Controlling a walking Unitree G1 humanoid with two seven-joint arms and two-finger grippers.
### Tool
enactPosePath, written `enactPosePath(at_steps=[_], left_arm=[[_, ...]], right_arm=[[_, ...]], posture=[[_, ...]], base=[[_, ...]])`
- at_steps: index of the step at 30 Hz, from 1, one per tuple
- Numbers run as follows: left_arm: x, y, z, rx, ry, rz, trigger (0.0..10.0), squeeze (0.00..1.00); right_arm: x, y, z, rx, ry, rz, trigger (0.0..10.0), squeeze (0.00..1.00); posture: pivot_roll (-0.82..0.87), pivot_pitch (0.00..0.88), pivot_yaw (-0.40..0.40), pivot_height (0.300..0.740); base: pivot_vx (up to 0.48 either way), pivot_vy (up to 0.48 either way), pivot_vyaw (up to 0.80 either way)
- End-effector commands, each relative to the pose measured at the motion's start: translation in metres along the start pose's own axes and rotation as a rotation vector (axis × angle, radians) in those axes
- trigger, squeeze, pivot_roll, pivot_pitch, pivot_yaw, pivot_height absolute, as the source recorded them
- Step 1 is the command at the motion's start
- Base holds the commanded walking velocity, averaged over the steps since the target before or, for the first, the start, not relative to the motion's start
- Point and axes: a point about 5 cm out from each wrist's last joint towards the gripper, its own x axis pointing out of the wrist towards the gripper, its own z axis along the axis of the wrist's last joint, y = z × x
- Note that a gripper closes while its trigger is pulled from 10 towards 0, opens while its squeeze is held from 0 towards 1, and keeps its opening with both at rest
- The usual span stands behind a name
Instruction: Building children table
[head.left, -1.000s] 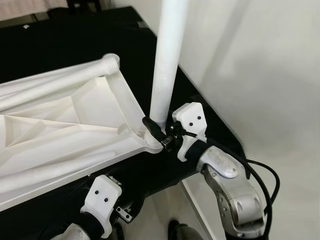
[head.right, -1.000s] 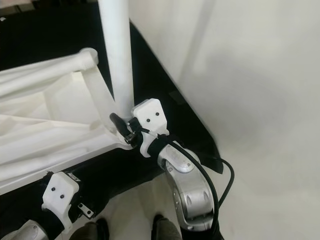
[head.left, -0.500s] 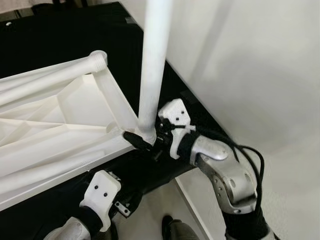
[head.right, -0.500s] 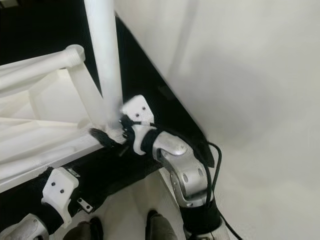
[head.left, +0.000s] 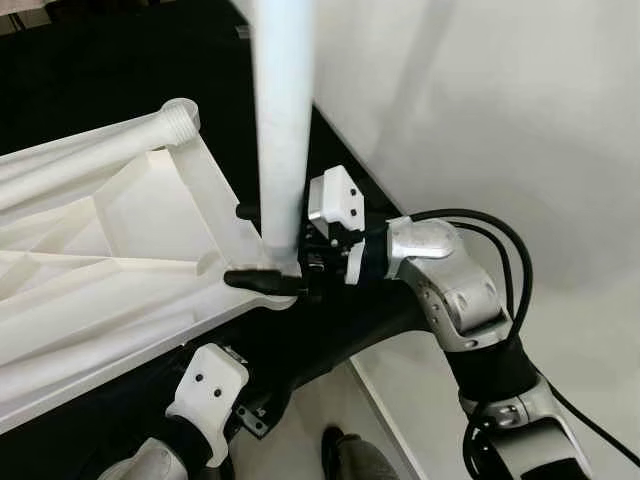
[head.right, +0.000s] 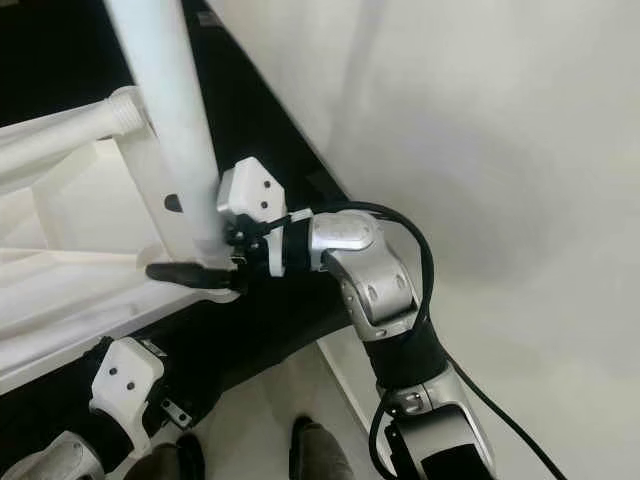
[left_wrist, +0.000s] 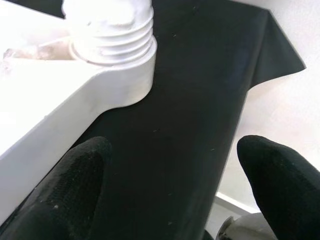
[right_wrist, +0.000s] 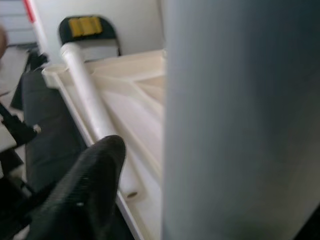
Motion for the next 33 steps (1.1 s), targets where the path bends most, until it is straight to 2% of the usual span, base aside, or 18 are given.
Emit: enactPosePath(at_steps=[1, 4, 10, 13, 15, 17, 18, 19, 20, 21, 22, 26, 30, 31, 33], left_arm=[[-0.003, -0.005, 0.0, -0.012, 0.012, -0.009, 10.0, 0.0], [-0.004, -0.007, 0.001, -0.017, 0.011, -0.007, 10.0, 0.0], [-0.005, -0.007, 0.002, -0.02, 0.011, -0.007, 10.0, 0.0], [-0.005, -0.007, 0.002, -0.021, 0.01, -0.006, 10.0, 0.0], [-0.005, -0.007, 0.002, -0.022, 0.01, -0.006, 10.0, 0.0], [-0.006, -0.007, 0.002, -0.022, 0.011, -0.005, 10.0, 0.0], [-0.006, -0.005, 0.002, -0.022, 0.011, -0.001, 10.0, 0.0], [-0.006, -0.003, 0.002, -0.023, 0.011, 0.001, 10.0, 0.0], [-0.006, -0.001, 0.001, -0.021, 0.012, 0.001, 10.0, 0.0], [-0.006, -0.001, 0.001, -0.021, 0.012, 0.001, 10.0, 0.0], [-0.006, 0.0, 0.0, -0.02, 0.013, 0.001, 10.0, 0.0], [-0.003, 0.003, -0.003, -0.011, 0.017, -0.005, 10.0, 0.0], [-0.002, 0.005, -0.004, -0.005, 0.017, -0.005, 10.0, 0.0], [-0.002, 0.005, -0.005, -0.001, 0.017, 0.005, 10.0, 0.0], [-0.003, 0.006, -0.005, 0.002, 0.016, 0.021, 10.0, 0.0]], right_arm=[[0.004, 0.005, -0.005, 0.015, -0.01, 0.085, 0.0, 0.0], [-0.002, -0.001, -0.005, 0.033, -0.01, 0.142, 0.0, 0.0], [-0.011, -0.006, -0.012, 0.029, 0.014, 0.122, 0.0, 0.0], [-0.02, 0.0, -0.026, 0.059, 0.094, -0.049, 0.0, 0.0], [-0.02, 0.001, -0.028, 0.068, 0.105, -0.079, 0.0, 0.0], [-0.02, 0.001, -0.036, 0.119, 0.13, -0.187, 0.0, 0.0], [-0.015, 0.033, -0.059, 0.235, 0.209, -0.411, 0.0, 0.0], [-0.018, 0.057, -0.07, 0.316, 0.274, -0.598, 0.0, 0.0], [-0.021, 0.074, -0.075, 0.381, 0.317, -0.726, 0.0, 0.0], [-0.021, 0.074, -0.075, 0.381, 0.317, -0.726, 0.0, 0.0], [-0.024, 0.083, -0.078, 0.404, 0.345, -0.791, 0.0, 0.0], [-0.02, 0.071, -0.077, 0.356, 0.338, -0.777, 0.0, 0.0], [-0.019, 0.064, -0.076, 0.346, 0.338, -0.77, 0.0, 0.0], [-0.018, 0.058, -0.073, 0.329, 0.329, -0.768, 10.0, 0.0], [-0.015, 0.055, -0.066, 0.323, 0.294, -0.715, 10.0, 0.0]], posture=[[-0.18, 0.269, -0.098, 0.74], [-0.18, 0.281, -0.101, 0.74], [-0.19, 0.285, -0.103, 0.74], [-0.19, 0.29, -0.117, 0.74], [-0.19, 0.29, -0.117, 0.74], [-0.19, 0.292, -0.118, 0.74], [-0.21, 0.3, -0.108, 0.74], [-0.21, 0.3, -0.108, 0.74], [-0.23, 0.302, -0.097, 0.74], [-0.23, 0.302, -0.097, 0.74], [-0.23, 0.302, -0.097, 0.74], [-0.22, 0.273, -0.092, 0.74], [-0.22, 0.27, -0.094, 0.74], [-0.22, 0.267, -0.093, 0.74], [-0.21, 0.266, -0.095, 0.74]], base=[[0.0, 0.0, 0.0], [0.0, 0.0, 0.0], [0.0, 0.0, 0.0], [0.0, 0.0, 0.0], [0.0, 0.0, 0.0], [0.0, 0.0, 0.0], [0.0, 0.0, 0.0], [0.0, 0.0, 0.0], [0.0, 0.0, 0.0], [0.0, 0.0, 0.0], [0.0, 0.0, 0.0], [0.0, 0.0, 0.0], [0.0, 0.0, 0.0], [0.0, 0.0, 0.0], [0.0, 0.0, 0.0]])
